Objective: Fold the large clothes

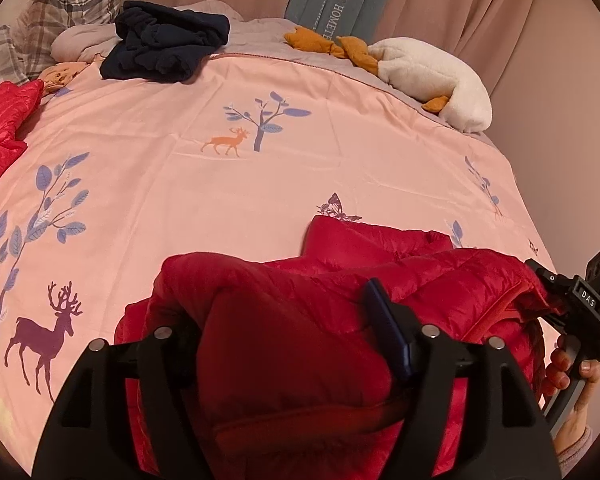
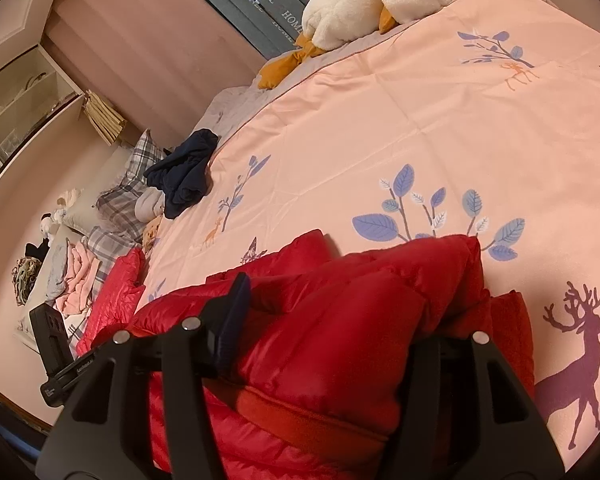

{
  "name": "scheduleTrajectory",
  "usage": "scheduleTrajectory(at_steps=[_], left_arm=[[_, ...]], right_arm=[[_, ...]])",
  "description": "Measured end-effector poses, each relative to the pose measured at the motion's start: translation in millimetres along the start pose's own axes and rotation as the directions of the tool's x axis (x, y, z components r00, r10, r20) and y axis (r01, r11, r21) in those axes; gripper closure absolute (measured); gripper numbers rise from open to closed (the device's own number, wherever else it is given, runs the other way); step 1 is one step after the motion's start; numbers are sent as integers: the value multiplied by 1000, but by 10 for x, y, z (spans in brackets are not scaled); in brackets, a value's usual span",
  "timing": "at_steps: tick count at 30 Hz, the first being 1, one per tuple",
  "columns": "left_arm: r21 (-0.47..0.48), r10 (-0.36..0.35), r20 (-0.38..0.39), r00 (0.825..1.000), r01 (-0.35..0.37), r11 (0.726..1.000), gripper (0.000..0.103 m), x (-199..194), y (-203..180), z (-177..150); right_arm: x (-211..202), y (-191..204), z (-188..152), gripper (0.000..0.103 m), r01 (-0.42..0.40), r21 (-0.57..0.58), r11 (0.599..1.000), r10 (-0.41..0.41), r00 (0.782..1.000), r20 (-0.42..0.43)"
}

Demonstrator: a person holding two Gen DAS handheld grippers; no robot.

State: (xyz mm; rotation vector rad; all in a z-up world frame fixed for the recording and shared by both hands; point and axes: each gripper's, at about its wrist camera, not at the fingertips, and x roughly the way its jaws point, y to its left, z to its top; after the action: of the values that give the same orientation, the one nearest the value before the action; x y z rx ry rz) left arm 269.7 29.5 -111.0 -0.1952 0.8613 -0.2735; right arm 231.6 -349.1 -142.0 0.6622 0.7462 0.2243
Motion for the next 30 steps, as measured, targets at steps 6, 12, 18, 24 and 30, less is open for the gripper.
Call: scheduleTrajectory(at_steps=[6, 12, 18, 24, 30], left_arm=[[-5, -1, 24, 1000, 1, 1000, 22, -70, 12, 8], [-14, -5, 32, 999, 5, 1000, 22, -80, 23, 17], [-25, -8, 43, 999, 9, 1000, 21, -99, 44, 34], [-43, -20, 65, 998, 23, 999, 13, -108, 82, 43], [-56, -14, 77, 997, 18, 998, 11, -93, 104, 66]], right_arm=[[-97, -10, 31, 46, -4, 10, 1000, 3, 1000, 26], [-142, 32, 59, 44, -1, -7, 1000, 1, 999, 43], [-139, 32, 97, 42, -12, 9, 1000, 12, 998, 54], [-114, 7, 112, 40, -23, 36, 999, 21, 998, 63], [-89, -41, 119, 38, -44, 70, 997, 38, 996, 79]])
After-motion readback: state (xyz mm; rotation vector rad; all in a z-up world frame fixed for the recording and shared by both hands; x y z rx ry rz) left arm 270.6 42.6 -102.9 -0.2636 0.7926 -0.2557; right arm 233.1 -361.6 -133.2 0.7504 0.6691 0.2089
